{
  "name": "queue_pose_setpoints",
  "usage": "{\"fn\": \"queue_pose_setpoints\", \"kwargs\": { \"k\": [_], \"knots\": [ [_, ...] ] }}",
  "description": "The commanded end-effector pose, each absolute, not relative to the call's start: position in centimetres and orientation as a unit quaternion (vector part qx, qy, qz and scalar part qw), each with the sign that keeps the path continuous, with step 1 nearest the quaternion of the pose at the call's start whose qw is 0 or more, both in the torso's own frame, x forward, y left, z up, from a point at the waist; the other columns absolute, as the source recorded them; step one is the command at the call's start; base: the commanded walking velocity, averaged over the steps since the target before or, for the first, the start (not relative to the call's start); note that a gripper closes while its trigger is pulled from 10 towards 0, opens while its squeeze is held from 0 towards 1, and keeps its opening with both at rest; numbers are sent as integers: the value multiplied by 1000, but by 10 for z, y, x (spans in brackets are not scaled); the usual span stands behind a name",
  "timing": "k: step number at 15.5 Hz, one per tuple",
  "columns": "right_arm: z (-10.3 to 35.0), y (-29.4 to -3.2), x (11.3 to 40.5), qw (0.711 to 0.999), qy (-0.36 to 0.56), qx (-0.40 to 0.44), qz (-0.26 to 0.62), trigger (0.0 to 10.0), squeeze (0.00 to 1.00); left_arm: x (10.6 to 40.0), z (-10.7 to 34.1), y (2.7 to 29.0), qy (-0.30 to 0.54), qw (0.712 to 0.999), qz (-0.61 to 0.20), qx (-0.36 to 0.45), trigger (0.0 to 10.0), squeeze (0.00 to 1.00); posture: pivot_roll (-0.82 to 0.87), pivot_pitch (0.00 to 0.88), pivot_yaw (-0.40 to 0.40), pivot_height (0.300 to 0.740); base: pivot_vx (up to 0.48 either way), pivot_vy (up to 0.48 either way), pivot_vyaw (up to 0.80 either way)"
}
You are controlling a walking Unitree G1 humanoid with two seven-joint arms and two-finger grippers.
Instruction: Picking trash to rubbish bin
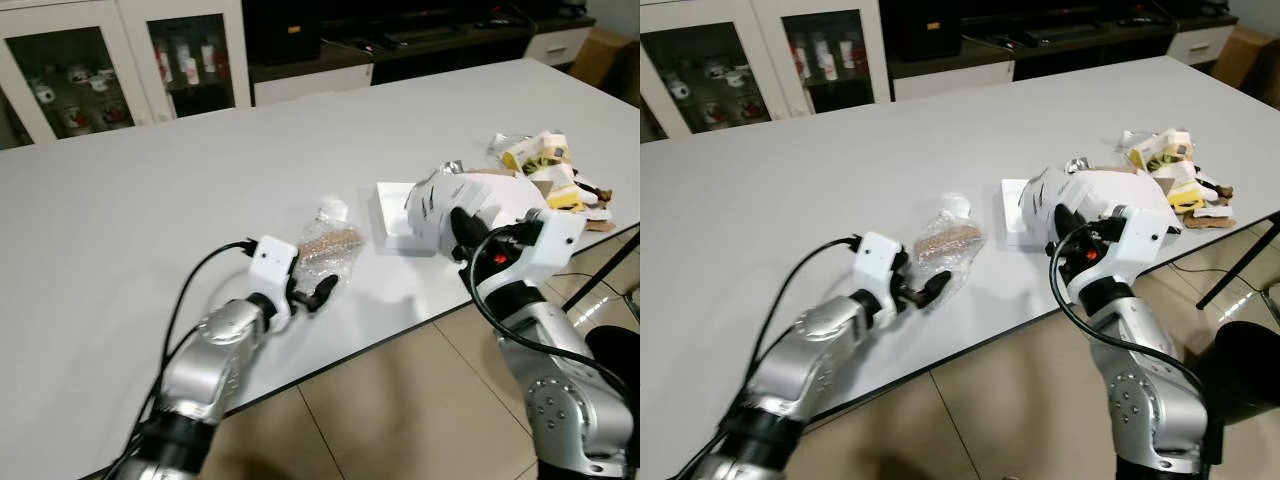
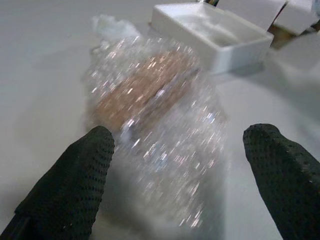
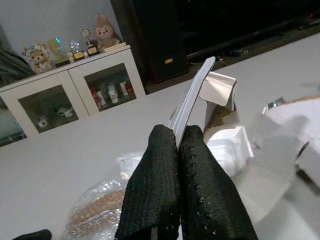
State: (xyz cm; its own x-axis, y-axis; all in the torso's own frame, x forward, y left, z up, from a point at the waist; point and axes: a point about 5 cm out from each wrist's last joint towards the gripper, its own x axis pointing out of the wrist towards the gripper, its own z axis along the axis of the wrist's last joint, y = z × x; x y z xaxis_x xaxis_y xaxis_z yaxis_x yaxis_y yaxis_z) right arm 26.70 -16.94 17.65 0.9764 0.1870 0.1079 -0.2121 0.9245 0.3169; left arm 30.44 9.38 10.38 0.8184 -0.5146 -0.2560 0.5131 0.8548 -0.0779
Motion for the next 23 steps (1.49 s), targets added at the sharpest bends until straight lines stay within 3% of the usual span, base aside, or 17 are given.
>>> {"fn": "queue_pose_setpoints", "kwargs": {
  "k": [1, 3, 7, 9, 12, 13, 14, 15, 16, 17, 23],
  "knots": [
    [183, -169, 265, 983, -45, 144, 108, 0, 0, 311, 108, 92, 129, 955, -267, -20, 10000, 1000, -121, 0, 5, 740, 0, 0, 0],
    [181, -172, 263, 986, -39, 128, 103, 0, 0, 315, 109, 85, 129, 953, -273, -20, 10000, 1000, -133, 0, 18, 740, 0, 0, 0],
    [181, -173, 260, 987, -39, 117, 101, 0, 0, 319, 95, 80, 129, 951, -268, 78, 10000, 1000, -157, 0, 31, 740, 0, 0, 0],
    [182, -172, 258, 988, -39, 112, 101, 0, 0, 325, 80, 78, 150, 963, -214, 69, 10000, 1000, -180, 0, 33, 740, 0, 0, 0],
    [182, -170, 258, 988, -35, 103, 106, 0, 0, 328, 70, 74, 159, 963, -198, 90, 10000, 1000, -192, 0, 31, 740, 0, 0, 0],
    [182, -170, 258, 988, -35, 103, 107, 0, 0, 328, 67, 74, 166, 960, -199, 101, 10000, 820, -192, 0, 31, 740, 0, 0, 0],
    [182, -170, 258, 988, -35, 102, 108, 0, 0, 328, 63, 76, 173, 958, -197, 113, 10000, 235, -192, 0, 31, 740, 0, 0, 0],
    [182, -170, 258, 988, -35, 101, 109, 0, 0, 328, 62, 77, 174, 957, -198, 119, 10000, 8, -192, 0, 30, 740, 0, 0, 0],
    [182, -170, 258, 988, -35, 101, 109, 0, 0, 328, 59, 79, 174, 957, -196, 125, 10000, 0, -190, 0, 30, 740, 0, 0, 0],
    [182, -169, 258, 988, -35, 99, 112, 0, 0, 329, 57, 83, 176, 958, -191, 120, 0, 0, -188, 0, 30, 740, 0, 0, 0],
    [180, -166, 261, 987, -30, 99, 122, 0, 0, 329, 55, 94, 178, 959, -193, 108, 0, 0, -167, 0, 13, 740, 0, 0, 0]
  ]
}}
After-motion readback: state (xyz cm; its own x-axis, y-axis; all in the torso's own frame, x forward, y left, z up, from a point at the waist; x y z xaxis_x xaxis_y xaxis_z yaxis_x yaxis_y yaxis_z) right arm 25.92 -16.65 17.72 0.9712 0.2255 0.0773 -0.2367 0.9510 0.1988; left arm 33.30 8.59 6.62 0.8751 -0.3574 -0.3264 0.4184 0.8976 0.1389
